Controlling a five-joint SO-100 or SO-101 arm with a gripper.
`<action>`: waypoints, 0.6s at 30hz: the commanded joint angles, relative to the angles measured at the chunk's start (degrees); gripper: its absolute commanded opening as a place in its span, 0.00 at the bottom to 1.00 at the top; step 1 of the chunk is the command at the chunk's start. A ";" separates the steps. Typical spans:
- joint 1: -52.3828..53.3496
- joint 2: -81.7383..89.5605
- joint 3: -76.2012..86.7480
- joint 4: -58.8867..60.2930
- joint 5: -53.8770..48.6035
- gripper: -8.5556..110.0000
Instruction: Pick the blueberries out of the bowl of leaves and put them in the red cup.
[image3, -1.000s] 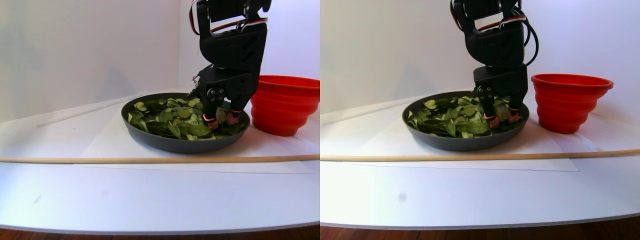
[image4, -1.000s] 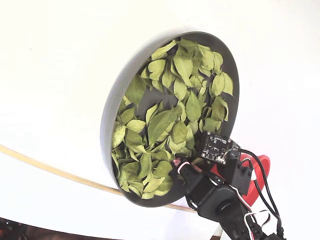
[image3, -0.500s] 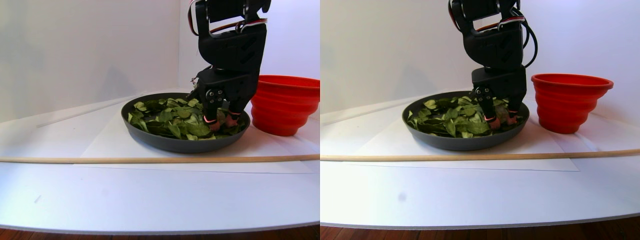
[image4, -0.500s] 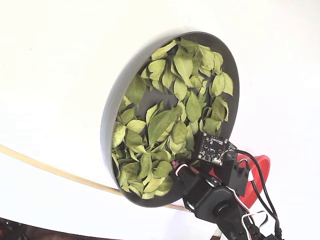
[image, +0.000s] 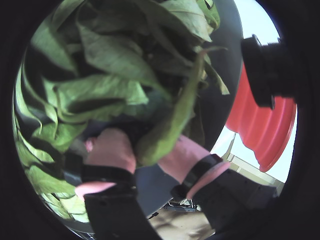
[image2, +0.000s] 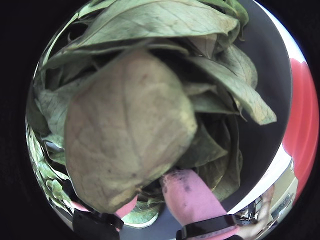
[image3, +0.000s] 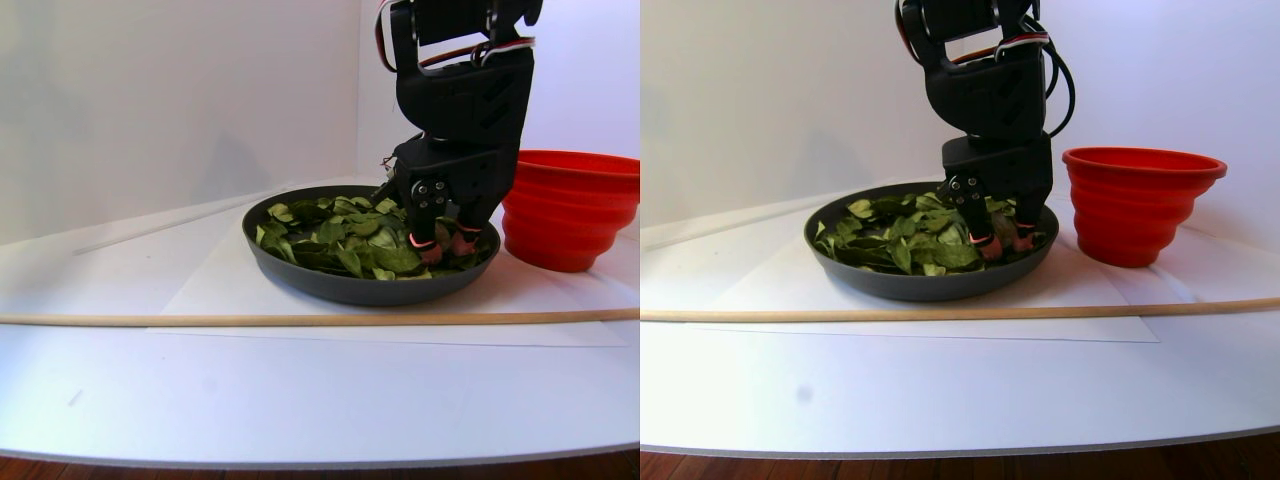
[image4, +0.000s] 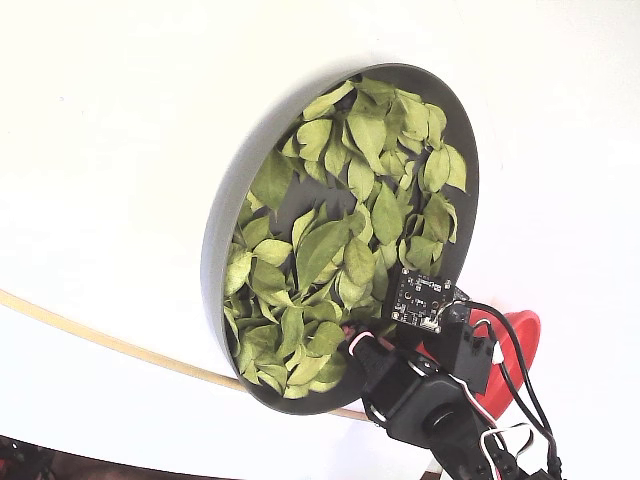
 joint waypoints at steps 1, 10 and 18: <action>-0.09 5.01 -1.41 2.02 1.14 0.15; -0.70 7.91 -2.46 3.08 2.37 0.14; -1.23 10.72 -2.64 5.62 3.60 0.14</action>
